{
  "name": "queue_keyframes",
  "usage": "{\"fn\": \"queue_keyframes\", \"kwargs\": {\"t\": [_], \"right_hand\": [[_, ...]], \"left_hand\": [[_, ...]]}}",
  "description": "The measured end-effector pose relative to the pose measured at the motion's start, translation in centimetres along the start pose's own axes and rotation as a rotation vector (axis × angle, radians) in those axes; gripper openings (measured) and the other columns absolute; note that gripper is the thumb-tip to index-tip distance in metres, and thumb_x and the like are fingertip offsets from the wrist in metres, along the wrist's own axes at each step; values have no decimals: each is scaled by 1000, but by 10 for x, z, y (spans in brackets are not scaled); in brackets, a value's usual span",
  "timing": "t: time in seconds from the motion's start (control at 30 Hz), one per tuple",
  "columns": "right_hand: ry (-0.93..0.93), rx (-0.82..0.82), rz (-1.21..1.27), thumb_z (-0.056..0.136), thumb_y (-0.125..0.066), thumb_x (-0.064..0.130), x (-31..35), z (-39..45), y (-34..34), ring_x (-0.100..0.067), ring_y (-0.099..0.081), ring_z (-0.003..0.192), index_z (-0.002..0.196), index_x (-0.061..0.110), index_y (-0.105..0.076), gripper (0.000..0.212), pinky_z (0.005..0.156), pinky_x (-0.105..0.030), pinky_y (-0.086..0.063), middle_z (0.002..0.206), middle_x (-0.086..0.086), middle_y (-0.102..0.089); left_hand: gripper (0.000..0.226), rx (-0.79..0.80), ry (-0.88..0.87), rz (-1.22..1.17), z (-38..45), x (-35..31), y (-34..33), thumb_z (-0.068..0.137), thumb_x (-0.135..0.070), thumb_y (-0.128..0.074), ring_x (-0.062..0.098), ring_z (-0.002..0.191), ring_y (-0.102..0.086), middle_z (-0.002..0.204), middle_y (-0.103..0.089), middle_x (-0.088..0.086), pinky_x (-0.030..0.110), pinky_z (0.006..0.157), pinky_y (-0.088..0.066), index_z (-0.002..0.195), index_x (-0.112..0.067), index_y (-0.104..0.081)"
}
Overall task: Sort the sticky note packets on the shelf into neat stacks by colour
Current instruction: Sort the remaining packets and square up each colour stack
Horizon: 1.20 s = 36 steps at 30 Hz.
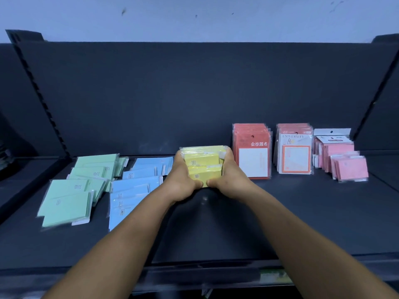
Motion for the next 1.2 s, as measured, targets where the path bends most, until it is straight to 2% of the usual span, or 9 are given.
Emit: {"fn": "queue_keyframes", "kwargs": {"t": [0.13,0.3,0.47,0.57,0.67,0.77,0.93,1.07,1.2], "right_hand": [[-88,23,13,81,-71,8,-11,7,-7,-17,-58,103,141,23,-15,84,92,-33,-50,117,1,-56],[-132,-34,15,82,-70,18,-13,26,-6,-21,-54,113,148,18,-5,92,98,-34,-45,132,-3,-51],[-153,-36,-7,90,-60,32,-7,34,-6,-27,-38,135,151,12,13,97,111,-36,-33,154,-8,-28],[-122,-74,-40,94,-54,28,-3,33,-7,-25,-29,141,150,11,18,93,110,-31,-27,160,-6,-13],[-29,-139,-89,92,-54,16,5,33,-8,-22,-22,144,151,11,16,91,116,-34,-24,160,-4,-6],[58,-150,-209,88,-54,7,14,29,-10,-21,-6,148,151,13,16,94,118,-36,-18,160,-5,8],[170,-115,-581,92,-51,8,17,20,-12,-25,10,148,152,18,8,85,118,-33,-10,158,-8,19],[233,-91,-781,96,-42,11,21,21,-17,-23,17,147,152,17,10,77,120,-36,-7,158,-2,22],[214,-71,-830,99,-35,13,20,23,-20,-19,18,146,151,13,13,71,119,-35,-2,158,-2,22]], "left_hand": [[75,-41,18,-40,10,7,-5,78,3,-68,12,102,-58,118,-57,-2,23,83,-44,134,-23,-26],[76,-75,63,-66,30,14,-7,78,-2,-71,15,107,-59,121,-58,-2,34,96,-49,136,-23,-27],[92,-71,111,-17,46,18,-7,79,-23,-72,20,125,-49,141,-48,-1,41,106,-41,149,-22,-12],[93,-119,66,53,50,15,-5,81,-27,-70,19,136,-38,152,-32,-3,41,111,-35,151,-21,-8],[94,-170,6,122,48,9,-5,83,-21,-69,16,139,-31,154,-23,-5,36,113,-32,151,-19,-5],[88,-194,-49,93,47,3,-4,81,-24,-65,16,137,-34,157,-19,-3,39,110,-35,149,-32,-10],[98,-138,-67,448,38,4,-8,90,-15,-63,16,148,0,159,17,-1,31,116,-16,151,-20,13],[91,-130,-136,597,38,-6,-14,94,-16,-57,19,147,14,157,25,2,30,118,-8,151,-15,14],[88,-111,-135,675,40,-9,-18,95,-16,-53,20,147,13,156,27,6,32,118,-11,150,-12,15]]}}
Point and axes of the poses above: each hand's wrist, its own z-axis towards the middle knuckle, its own y-axis out of the back of the hand, x = y × z, the point moved 9 cm from there along z, towards the middle knuckle
